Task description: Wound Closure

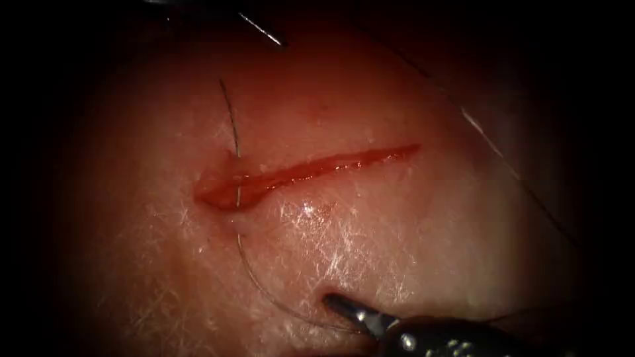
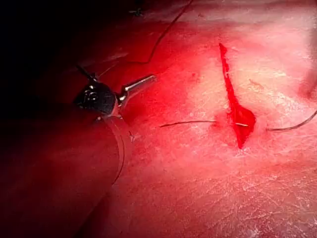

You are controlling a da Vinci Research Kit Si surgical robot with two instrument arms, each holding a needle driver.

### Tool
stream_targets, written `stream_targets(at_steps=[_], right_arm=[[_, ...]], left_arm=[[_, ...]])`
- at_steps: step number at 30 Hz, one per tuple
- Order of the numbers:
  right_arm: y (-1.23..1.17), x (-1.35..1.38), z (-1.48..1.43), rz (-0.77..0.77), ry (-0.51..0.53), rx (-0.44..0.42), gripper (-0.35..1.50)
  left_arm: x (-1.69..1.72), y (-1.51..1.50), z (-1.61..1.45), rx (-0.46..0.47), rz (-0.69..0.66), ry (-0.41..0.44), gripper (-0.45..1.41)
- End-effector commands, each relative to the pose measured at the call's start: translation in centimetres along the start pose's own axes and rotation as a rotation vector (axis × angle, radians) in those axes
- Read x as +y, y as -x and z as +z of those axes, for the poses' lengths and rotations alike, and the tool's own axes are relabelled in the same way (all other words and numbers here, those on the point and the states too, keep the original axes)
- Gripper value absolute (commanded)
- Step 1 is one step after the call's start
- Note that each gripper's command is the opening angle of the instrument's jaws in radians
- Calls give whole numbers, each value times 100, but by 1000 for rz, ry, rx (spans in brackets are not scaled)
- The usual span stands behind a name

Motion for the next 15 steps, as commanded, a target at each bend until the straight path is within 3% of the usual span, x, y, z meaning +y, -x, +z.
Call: stream_targets(at_steps=[1,2,6,9,10,15], right_arm=[[1,-4,8,1,-4,2,133],[-7,-2,5,8,-8,19,133],[-19,2,1,21,-12,44,131],[-33,7,-3,40,-15,87,128],[-50,13,-8,63,7,128,128],[-91,33,-11,121,68,159,126]], left_arm=[[-4,2,7,0,1,0,123],[-4,2,-19,-6,-1,-10,123],[5,11,-46,-13,0,-14,116],[19,25,-59,-16,9,-10,108],[29,34,-64,-18,14,-12,105],[54,56,-64,-25,28,-28,100]])
